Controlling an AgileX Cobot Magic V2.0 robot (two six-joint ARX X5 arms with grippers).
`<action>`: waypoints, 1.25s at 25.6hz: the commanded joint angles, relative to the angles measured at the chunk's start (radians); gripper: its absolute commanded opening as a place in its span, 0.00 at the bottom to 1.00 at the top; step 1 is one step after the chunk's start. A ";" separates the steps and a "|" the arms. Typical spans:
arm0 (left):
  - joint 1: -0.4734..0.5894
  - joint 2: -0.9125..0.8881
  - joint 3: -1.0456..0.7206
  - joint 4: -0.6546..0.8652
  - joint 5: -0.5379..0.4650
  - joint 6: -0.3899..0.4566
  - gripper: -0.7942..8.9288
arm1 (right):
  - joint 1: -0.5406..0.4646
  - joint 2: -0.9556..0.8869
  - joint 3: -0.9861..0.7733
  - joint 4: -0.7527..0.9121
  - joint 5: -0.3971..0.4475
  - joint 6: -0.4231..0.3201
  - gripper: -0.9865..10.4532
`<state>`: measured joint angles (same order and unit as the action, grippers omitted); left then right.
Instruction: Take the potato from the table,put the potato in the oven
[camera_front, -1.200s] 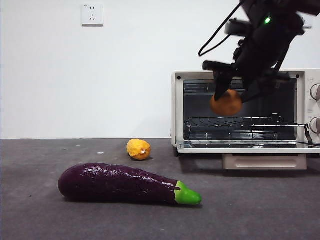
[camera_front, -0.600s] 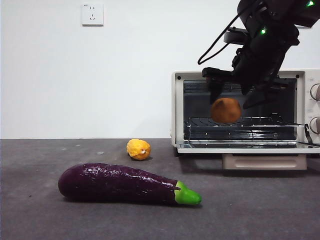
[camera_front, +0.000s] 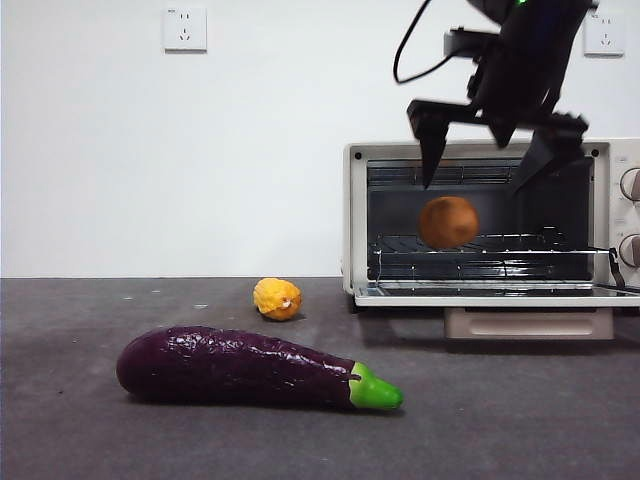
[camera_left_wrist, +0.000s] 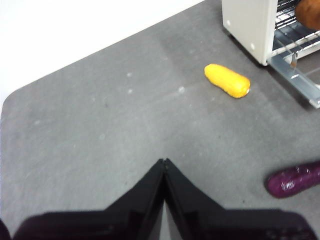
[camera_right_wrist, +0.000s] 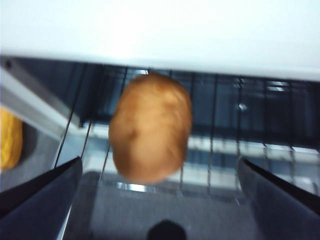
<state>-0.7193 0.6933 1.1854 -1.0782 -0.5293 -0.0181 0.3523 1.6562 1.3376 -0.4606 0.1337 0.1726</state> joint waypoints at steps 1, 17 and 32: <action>-0.002 0.045 0.000 0.048 0.053 0.027 0.08 | 0.002 -0.051 0.012 -0.071 -0.005 0.006 0.56; 0.148 0.601 0.000 0.409 0.786 -0.014 0.07 | 0.015 -0.581 0.012 -0.494 -0.005 -0.100 0.56; 0.355 1.078 0.003 0.705 1.249 -0.407 0.08 | 0.015 -1.042 0.013 -0.664 0.018 -0.087 0.21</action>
<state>-0.3656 1.7573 1.1854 -0.3882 0.7109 -0.3763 0.3660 0.6220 1.3502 -1.1236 0.1478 0.0792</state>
